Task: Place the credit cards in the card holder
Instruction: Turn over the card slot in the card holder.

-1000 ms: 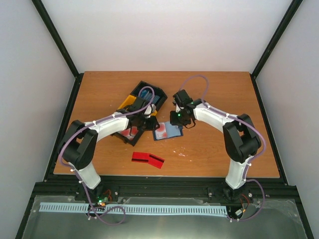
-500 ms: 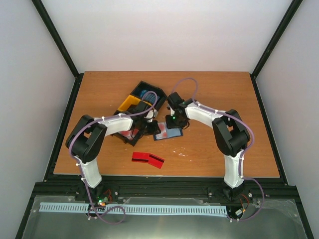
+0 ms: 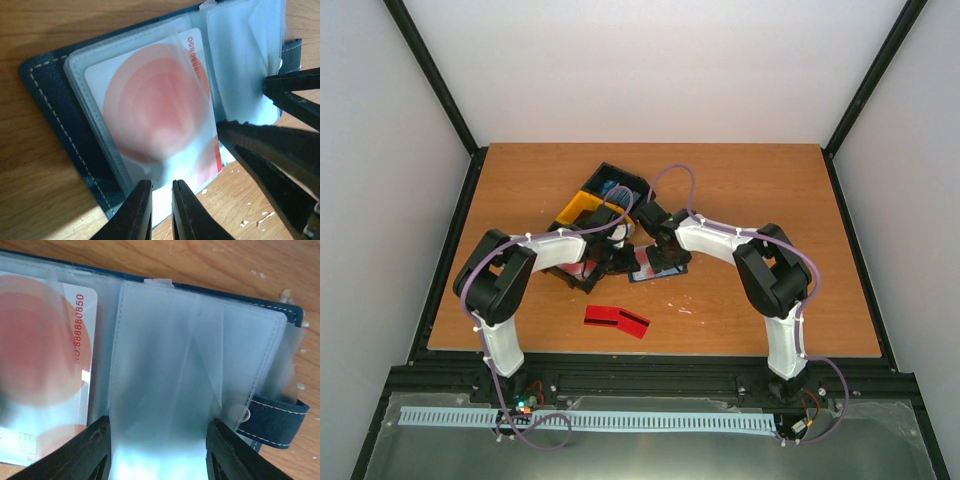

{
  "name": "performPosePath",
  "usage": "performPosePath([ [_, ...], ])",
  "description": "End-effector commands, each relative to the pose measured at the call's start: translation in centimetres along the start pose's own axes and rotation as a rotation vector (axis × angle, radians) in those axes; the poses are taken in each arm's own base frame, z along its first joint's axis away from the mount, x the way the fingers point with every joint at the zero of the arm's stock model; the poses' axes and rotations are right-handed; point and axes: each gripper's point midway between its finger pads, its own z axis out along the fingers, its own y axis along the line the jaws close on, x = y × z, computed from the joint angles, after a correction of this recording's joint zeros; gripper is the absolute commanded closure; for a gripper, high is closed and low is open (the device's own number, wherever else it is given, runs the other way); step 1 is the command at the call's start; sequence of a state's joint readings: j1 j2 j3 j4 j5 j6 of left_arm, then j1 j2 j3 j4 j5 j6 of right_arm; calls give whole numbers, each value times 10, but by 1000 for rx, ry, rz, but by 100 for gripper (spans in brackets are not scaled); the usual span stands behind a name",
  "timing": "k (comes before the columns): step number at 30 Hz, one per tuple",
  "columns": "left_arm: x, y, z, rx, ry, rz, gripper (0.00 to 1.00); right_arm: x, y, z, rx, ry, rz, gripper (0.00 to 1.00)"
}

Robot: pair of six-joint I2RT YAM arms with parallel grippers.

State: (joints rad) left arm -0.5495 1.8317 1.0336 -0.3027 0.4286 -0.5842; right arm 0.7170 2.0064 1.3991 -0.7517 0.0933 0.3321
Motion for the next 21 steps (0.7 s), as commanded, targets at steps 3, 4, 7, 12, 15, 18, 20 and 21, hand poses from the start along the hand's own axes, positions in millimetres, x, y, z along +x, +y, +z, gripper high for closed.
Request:
performPosePath([
  [3, 12, 16, 7, -29, 40, -47, 86, 6, -19, 2, 99, 1, 55, 54],
  [4, 12, 17, 6, -30, 40, -47, 86, 3, -19, -1, 97, -10, 65, 55],
  [7, 11, 16, 5, -29, 37, -44, 87, -5, -19, -12, 91, -48, 90, 56],
  [12, 10, 15, 4, -26, 33, -36, 86, -12, -23, -23, 100, -88, 135, 65],
  [15, 9, 15, 4, -23, 31, -31, 87, -15, -25, -26, 107, -99, 147, 71],
  [18, 9, 13, 2, -20, 28, -25, 87, -14, -27, -25, 114, -94, 151, 79],
  [20, 9, 13, 1, -20, 26, -22, 87, -15, -28, -27, 119, -96, 157, 80],
  [21, 9, 13, 1, -20, 25, -21, 87, -15, -28, -27, 121, -97, 159, 81],
])
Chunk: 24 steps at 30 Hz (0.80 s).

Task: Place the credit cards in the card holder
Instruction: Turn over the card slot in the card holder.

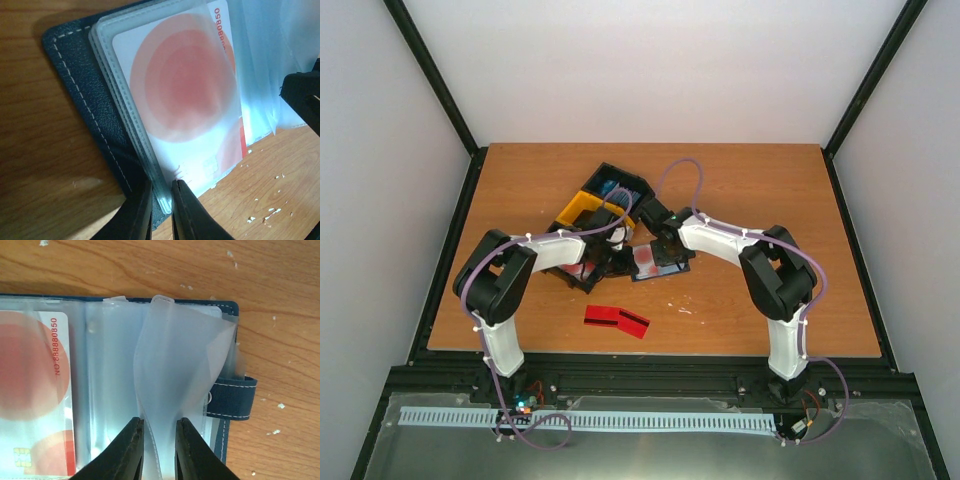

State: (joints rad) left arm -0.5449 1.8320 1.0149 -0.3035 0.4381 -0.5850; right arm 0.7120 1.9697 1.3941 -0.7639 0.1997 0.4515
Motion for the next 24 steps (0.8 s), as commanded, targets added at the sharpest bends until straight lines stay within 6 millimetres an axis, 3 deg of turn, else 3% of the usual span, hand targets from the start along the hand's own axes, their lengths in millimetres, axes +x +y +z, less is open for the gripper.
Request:
performPosePath([
  [1, 2, 8, 0, -19, 7, -7, 87, -10, -9, -14, 32, -42, 37, 82],
  [4, 1, 7, -1, -18, 5, -5, 87, -12, -10, -17, 32, -51, 41, 84],
  [9, 1, 5, -1, -10, 5, 0, 87, -14, -3, -18, -18, -45, 33, 97],
  [20, -2, 3, -5, -6, -7, 6, 87, -29, -11, -41, -37, -101, 88, 97],
  [24, -3, 1, -6, -4, -12, 7, 87, -29, 3, -44, -126, -88, 65, 97],
])
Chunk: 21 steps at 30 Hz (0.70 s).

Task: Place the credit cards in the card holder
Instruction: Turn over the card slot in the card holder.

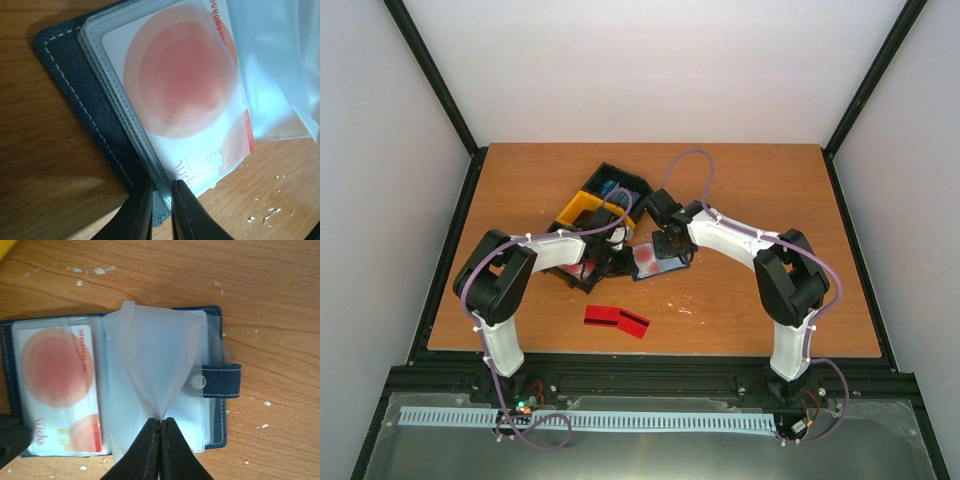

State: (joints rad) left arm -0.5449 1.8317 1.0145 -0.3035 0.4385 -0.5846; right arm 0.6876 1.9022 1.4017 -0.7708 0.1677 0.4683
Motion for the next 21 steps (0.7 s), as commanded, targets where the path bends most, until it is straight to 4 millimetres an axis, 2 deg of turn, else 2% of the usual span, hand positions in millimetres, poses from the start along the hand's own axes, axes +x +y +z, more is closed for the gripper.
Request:
performPosePath([
  [1, -4, 1, -7, -3, -16, 7, 87, -14, 15, -18, -110, -31, 3, 97],
  [10, -12, 1, -21, -19, -71, -15, 86, -10, 61, -24, -375, 0, -33, 96],
  [17, -15, 9, -32, -51, -113, -49, 86, -3, 78, -12, -460, 50, -41, 84],
  [21, -16, 12, -38, -68, -137, -62, 86, 0, 85, -7, -501, 72, -43, 71],
])
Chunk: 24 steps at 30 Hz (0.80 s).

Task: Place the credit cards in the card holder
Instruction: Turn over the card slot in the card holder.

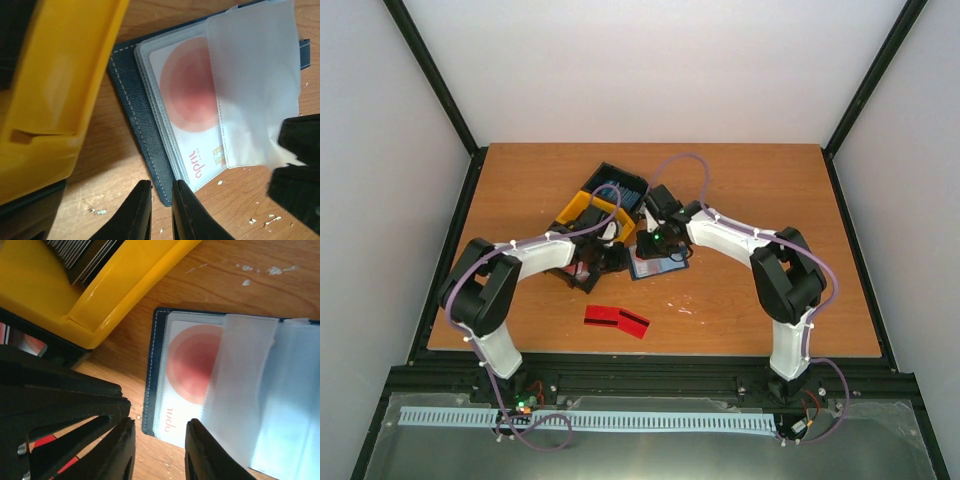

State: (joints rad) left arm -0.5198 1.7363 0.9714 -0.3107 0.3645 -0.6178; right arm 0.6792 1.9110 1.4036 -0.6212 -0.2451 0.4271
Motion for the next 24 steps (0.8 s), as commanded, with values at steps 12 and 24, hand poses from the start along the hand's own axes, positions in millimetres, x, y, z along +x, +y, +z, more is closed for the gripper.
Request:
performPosePath([
  [12, -14, -1, -19, -13, -79, -14, 86, -22, -29, -26, 95, -167, 67, 64],
  [24, -16, -3, -18, -5, -74, -1, 85, 1, -35, 17, 78, -3, 83, 51],
])
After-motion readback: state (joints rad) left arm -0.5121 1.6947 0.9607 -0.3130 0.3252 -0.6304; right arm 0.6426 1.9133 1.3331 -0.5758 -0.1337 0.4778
